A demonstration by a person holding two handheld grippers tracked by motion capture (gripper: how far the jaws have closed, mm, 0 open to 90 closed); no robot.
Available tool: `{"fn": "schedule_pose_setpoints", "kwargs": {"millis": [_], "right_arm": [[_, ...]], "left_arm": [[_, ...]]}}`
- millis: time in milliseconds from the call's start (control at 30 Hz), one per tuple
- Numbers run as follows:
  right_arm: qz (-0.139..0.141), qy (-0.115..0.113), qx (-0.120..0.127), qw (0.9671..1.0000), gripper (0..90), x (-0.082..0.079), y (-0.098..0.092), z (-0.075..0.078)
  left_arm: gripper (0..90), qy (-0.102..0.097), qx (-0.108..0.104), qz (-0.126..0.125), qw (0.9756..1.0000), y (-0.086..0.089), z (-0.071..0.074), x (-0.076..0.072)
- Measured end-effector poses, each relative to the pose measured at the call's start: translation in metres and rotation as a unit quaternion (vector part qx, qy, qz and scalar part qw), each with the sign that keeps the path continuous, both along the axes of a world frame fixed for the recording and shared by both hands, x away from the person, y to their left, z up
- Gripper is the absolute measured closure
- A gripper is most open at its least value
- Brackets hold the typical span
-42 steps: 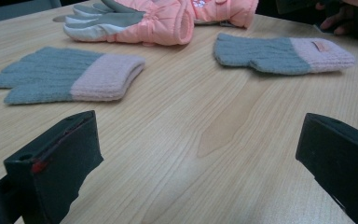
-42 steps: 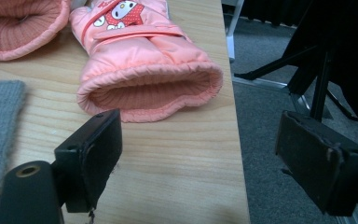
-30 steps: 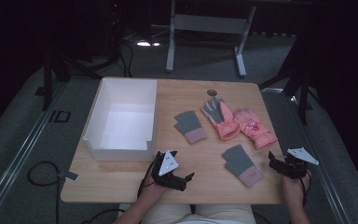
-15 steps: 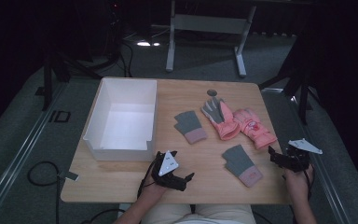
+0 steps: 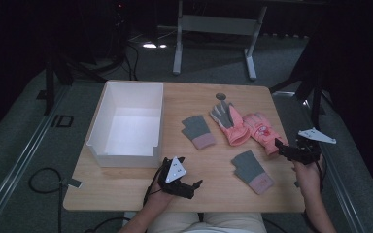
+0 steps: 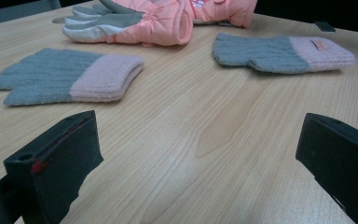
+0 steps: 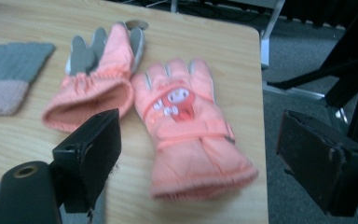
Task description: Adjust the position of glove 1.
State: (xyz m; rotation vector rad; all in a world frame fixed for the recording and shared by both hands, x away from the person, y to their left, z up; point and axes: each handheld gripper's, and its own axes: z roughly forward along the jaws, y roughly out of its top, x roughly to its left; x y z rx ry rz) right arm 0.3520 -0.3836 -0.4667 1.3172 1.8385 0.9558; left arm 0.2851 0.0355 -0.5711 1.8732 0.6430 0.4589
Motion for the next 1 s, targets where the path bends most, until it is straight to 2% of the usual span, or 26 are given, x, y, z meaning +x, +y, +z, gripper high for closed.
{"fn": "schedule_pose_setpoints", "kwargs": {"millis": [233,300,400,467,567,600,733,800,1000], "right_arm": [[0.007,-0.011,0.005,0.9999,12.7,0.010,0.011,0.018],[0.009,-0.022,0.009,0.9997,13.8,0.013,0.016,0.030],[0.013,-0.015,0.018,0.9996,14.3,0.016,0.020,0.038],[0.035,-0.019,0.035,0.9986,14.4,0.018,0.024,0.045],[0.030,-0.019,0.020,0.9992,14.4,0.021,0.035,0.052],[0.035,-0.014,0.032,0.9988,14.4,0.023,0.039,0.055],[0.039,-0.018,0.029,0.9987,13.6,0.027,0.046,0.058],[0.042,-0.012,0.025,0.9987,12.7,0.030,0.052,0.060],[0.078,-0.014,0.019,0.9967,11.0,0.036,0.073,0.063]], "left_arm": [[0.0,0.000,0.003,-0.001,1.0000,0.000,0.000,0.000],[0.0,0.000,0.002,-0.002,1.0000,0.000,0.000,0.000],[0.0,0.000,0.002,-0.002,1.0000,0.000,0.000,0.000],[0.0,0.000,0.002,-0.003,1.0000,0.000,0.000,0.000],[0.0,-0.001,0.004,-0.004,1.0000,0.000,0.000,0.000],[0.0,-0.002,0.004,-0.003,1.0000,0.000,0.000,0.000],[0.0,-0.003,0.005,-0.005,1.0000,-0.001,0.000,-0.001],[0.0,-0.002,0.005,-0.004,1.0000,-0.001,0.000,0.000],[0.0,-0.001,0.003,-0.005,1.0000,0.000,0.000,0.000]]}}
